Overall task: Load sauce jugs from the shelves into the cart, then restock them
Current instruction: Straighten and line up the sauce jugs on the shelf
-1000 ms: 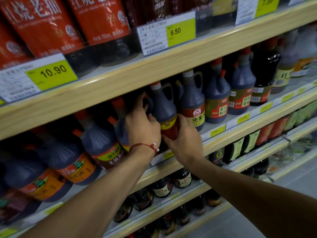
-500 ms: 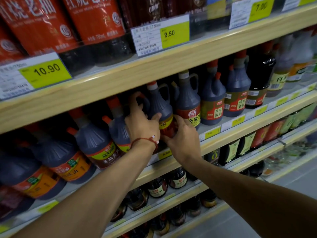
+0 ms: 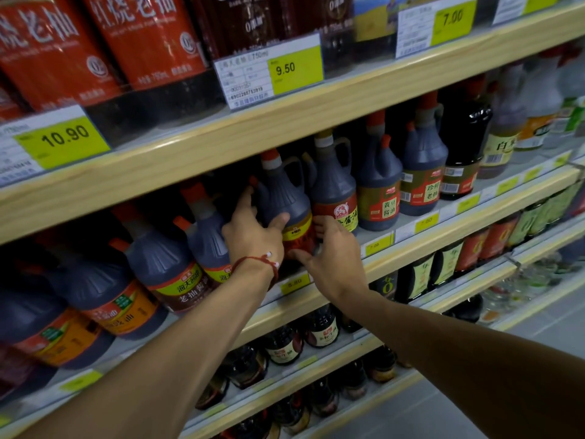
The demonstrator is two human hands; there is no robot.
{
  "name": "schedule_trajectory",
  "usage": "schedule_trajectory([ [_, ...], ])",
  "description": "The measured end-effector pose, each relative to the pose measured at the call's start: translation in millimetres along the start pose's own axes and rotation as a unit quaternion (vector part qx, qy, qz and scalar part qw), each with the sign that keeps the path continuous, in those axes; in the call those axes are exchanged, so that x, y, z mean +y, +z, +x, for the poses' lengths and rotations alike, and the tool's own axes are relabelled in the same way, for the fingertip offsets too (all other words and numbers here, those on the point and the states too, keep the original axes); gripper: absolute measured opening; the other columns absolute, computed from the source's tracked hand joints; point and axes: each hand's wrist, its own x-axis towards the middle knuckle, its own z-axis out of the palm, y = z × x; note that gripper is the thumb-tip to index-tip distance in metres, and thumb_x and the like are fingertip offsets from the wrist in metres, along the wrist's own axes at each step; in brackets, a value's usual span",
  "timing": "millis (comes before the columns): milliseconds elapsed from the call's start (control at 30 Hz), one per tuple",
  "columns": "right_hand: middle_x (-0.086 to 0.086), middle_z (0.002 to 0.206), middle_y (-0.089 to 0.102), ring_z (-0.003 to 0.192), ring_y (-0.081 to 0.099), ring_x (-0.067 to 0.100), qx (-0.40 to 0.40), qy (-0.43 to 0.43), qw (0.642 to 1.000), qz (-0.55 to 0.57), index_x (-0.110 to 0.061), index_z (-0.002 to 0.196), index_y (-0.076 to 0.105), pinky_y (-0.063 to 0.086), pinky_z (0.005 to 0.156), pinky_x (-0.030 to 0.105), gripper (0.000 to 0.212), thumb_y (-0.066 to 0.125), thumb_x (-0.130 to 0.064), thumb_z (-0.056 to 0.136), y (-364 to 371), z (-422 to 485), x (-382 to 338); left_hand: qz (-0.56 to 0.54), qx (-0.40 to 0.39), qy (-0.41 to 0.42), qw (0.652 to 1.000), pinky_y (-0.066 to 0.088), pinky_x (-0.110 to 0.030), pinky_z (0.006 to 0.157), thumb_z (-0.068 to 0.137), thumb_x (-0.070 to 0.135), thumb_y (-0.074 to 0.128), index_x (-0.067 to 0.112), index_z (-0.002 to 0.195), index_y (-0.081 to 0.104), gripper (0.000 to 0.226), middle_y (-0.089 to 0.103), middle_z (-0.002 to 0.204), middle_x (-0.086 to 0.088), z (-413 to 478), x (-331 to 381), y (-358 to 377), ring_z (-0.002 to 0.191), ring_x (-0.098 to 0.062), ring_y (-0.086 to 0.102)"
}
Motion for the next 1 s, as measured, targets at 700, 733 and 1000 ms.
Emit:
schedule_trajectory([
  [700, -0.001, 0.127, 0.055, 0.12, 0.054, 0.017, -0.097, -0.113, 0.989, 0.009, -0.014, 0.135, 0.054, 0.048, 0.099, 0.032, 0.056, 0.079, -0.036, 0.09, 13.7, -51.5, -34.1, 0.063, 0.118, 0.187, 0.973, 0.053, -0.034, 0.092, 0.088, 0.006, 0.071, 0.014, 0.131, 0.055, 0.047, 0.049, 0.122, 0.006, -61.1, -11.0, -92.6, 0.109, -0.016, 0.058],
  [733, -0.002, 0.13, 0.055, 0.123, 0.053, 0.017, -0.101, -0.1, 0.99, 0.016, -0.015, 0.138, 0.052, 0.048, 0.102, 0.033, 0.061, 0.08, -0.037, 0.088, 17.5, -51.9, -39.0, 0.06, 0.128, 0.172, 0.975, 0.053, -0.035, 0.094, 0.088, 0.006, 0.073, 0.013, 0.134, 0.052, 0.051, 0.044, 0.125, 0.006, -57.7, -12.7, -96.2, 0.111, -0.015, 0.057],
  [1000, 0.0, 0.13, 0.055, 0.121, 0.055, 0.018, -0.083, -0.035, 0.995, 0.054, -0.016, 0.137, 0.05, 0.05, 0.101, 0.039, 0.075, 0.089, -0.036, 0.077, 45.9, -49.2, -58.8, 0.027, 0.061, 0.064, 0.996, 0.052, -0.02, 0.088, 0.085, 0.017, 0.079, 0.012, 0.121, 0.065, 0.039, 0.065, 0.101, 0.01, -30.8, -19.4, -102.8, 0.099, -0.008, 0.065],
])
